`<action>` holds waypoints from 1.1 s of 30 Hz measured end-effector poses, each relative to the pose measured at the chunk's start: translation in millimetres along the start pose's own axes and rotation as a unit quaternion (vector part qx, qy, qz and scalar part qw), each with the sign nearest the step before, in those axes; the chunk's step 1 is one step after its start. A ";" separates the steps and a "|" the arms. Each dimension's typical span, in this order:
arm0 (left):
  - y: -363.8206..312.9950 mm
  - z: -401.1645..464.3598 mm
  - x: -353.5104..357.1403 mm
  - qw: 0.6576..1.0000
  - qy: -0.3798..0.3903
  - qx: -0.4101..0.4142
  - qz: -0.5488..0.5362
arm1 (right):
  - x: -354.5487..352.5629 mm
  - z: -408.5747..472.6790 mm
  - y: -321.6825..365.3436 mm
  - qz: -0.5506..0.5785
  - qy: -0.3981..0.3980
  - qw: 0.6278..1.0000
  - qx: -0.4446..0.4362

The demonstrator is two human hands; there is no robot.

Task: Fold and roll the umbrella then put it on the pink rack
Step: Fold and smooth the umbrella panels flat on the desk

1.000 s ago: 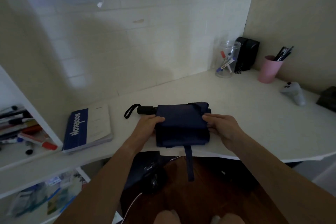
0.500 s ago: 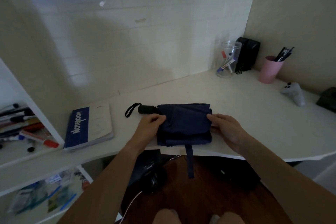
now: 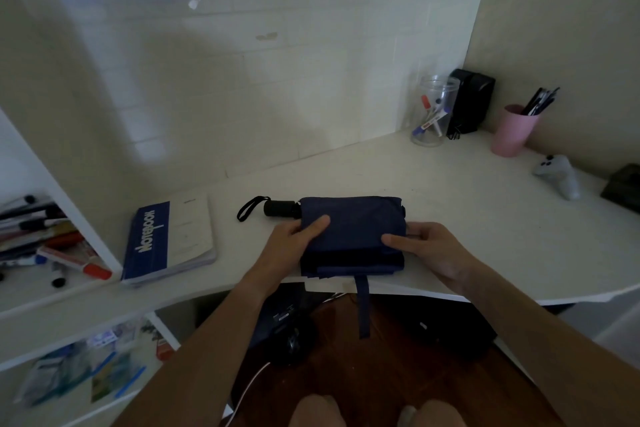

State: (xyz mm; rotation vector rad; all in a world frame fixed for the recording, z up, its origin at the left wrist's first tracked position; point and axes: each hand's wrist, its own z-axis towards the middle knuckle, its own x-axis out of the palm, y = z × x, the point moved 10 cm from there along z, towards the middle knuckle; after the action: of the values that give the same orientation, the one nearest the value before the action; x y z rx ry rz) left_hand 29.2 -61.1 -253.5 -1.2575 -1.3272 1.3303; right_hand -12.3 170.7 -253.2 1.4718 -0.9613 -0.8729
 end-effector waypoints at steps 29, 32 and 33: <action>0.4 -11.0 -22.6 0.941 -0.081 0.119 0.307 | 15.0 -60.3 19.5 -0.542 -0.093 0.723 -0.418; -11.1 -16.1 -12.6 0.902 -0.091 0.169 0.388 | 23.5 -62.0 19.6 -0.563 -0.064 0.699 -0.436; -17.6 -18.2 -10.6 0.889 -0.100 0.180 0.409 | 26.1 -62.6 20.2 -0.568 -0.053 0.692 -0.442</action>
State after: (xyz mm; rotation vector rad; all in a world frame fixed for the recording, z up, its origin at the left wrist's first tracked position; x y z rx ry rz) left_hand 47.2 -67.8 -233.8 -1.4952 -0.5976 2.2187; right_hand 53.2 170.3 -226.4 0.9909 0.5140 -1.9587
